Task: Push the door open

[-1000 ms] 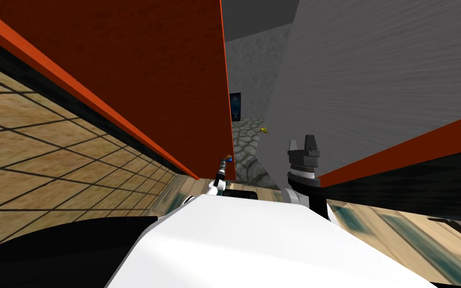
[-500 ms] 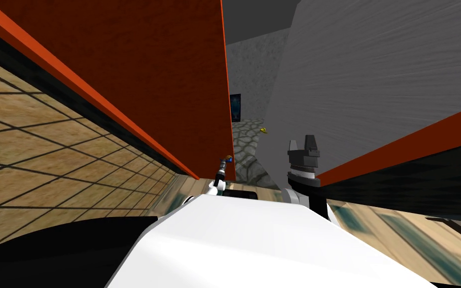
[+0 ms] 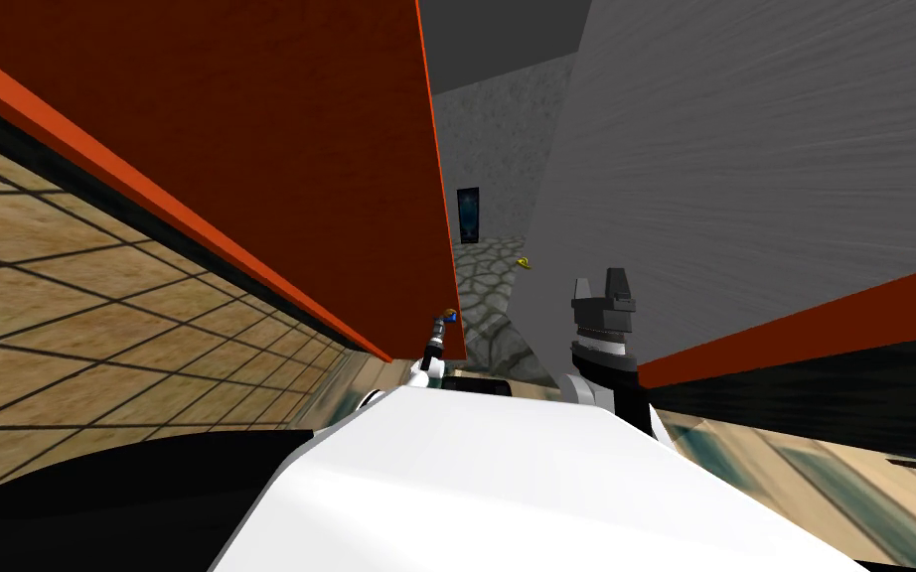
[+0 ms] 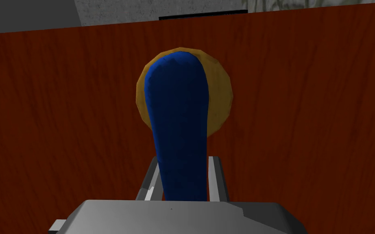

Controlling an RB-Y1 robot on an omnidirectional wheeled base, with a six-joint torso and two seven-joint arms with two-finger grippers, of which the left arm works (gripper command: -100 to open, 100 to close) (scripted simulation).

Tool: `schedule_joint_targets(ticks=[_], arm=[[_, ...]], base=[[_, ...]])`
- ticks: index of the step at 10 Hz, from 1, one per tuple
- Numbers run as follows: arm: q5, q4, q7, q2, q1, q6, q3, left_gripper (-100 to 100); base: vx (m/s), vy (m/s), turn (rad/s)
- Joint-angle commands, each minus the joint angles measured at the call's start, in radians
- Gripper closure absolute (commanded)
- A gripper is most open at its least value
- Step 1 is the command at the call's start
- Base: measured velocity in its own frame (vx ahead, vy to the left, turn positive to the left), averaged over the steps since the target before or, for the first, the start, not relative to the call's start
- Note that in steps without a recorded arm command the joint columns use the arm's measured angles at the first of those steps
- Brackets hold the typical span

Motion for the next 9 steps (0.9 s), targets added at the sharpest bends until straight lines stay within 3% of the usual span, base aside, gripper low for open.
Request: schedule_joint_targets(ticks=[1, 5, 7, 9], arm=[[0.012, -0.005, -0.009, 0.022, -0.005, -0.002, 0.024, 100], [0.035, -0.003, -0.025, 0.043, -0.006, -0.005, 0.068, 100], [0.042, -0.003, -0.030, 0.047, -0.006, -0.005, 0.080, 100], [0.059, -0.002, -0.041, 0.053, -0.007, -0.007, 0.111, 100]], base=[[0.184, -0.038, 0.047], [0.198, -0.078, 0.070], [0.141, -0.059, 0.049], [0.200, -0.101, 0.091]])
